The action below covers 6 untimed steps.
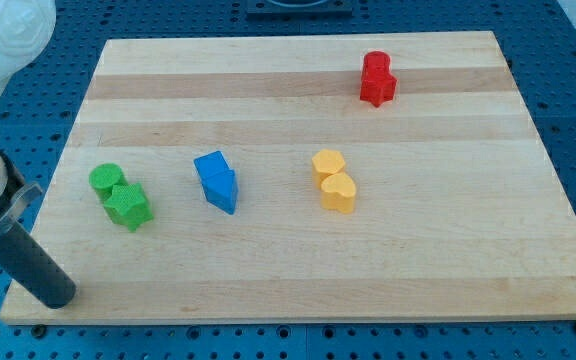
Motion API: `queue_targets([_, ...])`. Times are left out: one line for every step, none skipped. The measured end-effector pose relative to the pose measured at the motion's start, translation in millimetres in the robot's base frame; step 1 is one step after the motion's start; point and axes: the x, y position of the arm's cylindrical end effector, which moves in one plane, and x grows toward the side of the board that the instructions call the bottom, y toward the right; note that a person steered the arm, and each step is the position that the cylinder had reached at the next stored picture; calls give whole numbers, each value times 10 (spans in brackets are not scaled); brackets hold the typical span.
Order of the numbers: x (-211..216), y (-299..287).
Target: Separate the green star and green circle
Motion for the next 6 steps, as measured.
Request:
queue_targets([-328,-13])
queue_targets([-666,-24])
queue_targets([-694,-24])
queue_targets([-812,-24])
queue_targets([-829,-24])
queue_targets([-887,3])
